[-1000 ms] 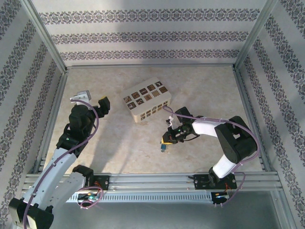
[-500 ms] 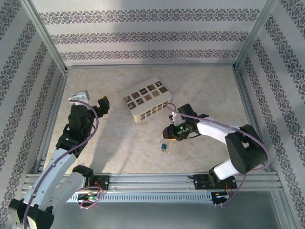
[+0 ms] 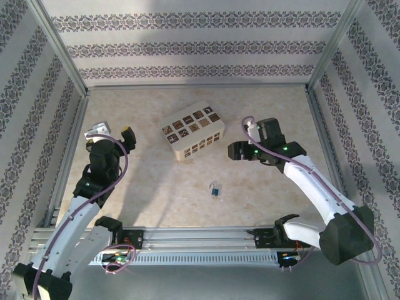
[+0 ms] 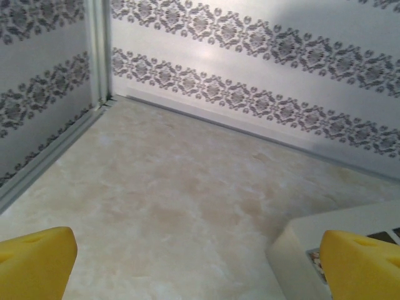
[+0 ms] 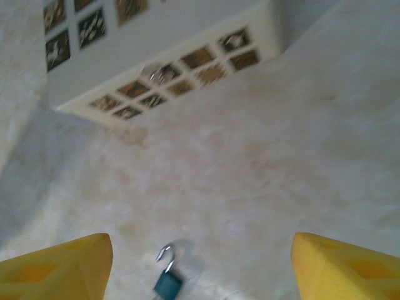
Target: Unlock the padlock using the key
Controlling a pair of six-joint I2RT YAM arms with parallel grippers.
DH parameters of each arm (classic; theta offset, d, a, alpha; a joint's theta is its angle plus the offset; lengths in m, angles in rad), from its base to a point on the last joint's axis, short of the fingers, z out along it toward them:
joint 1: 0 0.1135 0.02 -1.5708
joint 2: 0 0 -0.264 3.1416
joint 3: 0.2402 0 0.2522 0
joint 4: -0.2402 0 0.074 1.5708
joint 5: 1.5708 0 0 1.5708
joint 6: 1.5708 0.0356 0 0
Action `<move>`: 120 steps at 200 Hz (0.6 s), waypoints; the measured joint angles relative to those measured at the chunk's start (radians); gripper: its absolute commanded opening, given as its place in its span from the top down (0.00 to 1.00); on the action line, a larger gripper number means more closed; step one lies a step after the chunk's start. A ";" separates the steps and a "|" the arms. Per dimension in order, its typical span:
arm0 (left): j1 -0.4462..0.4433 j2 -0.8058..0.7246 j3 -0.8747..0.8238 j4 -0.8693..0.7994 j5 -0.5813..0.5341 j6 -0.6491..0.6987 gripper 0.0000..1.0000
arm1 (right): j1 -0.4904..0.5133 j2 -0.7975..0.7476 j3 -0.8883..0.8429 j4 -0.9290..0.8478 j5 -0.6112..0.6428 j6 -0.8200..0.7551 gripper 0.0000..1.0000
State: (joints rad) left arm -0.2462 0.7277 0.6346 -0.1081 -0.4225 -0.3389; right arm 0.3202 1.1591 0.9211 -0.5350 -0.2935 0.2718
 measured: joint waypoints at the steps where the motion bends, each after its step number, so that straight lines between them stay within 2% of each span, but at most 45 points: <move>1: 0.000 -0.001 -0.001 0.000 -0.003 0.000 0.01 | -0.002 -0.001 0.001 0.000 0.002 -0.001 0.21; 31: 0.006 -0.011 -0.034 0.002 -0.051 0.011 0.01 | -0.052 -0.058 0.013 0.025 0.098 -0.076 0.13; 53: 0.012 -0.015 -0.069 0.014 -0.084 0.035 0.01 | -0.091 -0.121 -0.005 0.101 0.159 -0.118 0.02; 91: 0.013 -0.015 -0.150 0.089 -0.154 0.100 0.01 | -0.175 -0.233 -0.177 0.343 0.248 -0.185 0.02; 120: 0.024 -0.005 -0.190 0.134 -0.188 0.148 0.01 | -0.245 -0.215 -0.314 0.496 0.282 -0.216 0.02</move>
State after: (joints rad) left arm -0.2218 0.7223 0.4442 0.0261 -0.6102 -0.1905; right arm 0.0757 0.9443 0.6071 -0.0387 -0.0120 0.0559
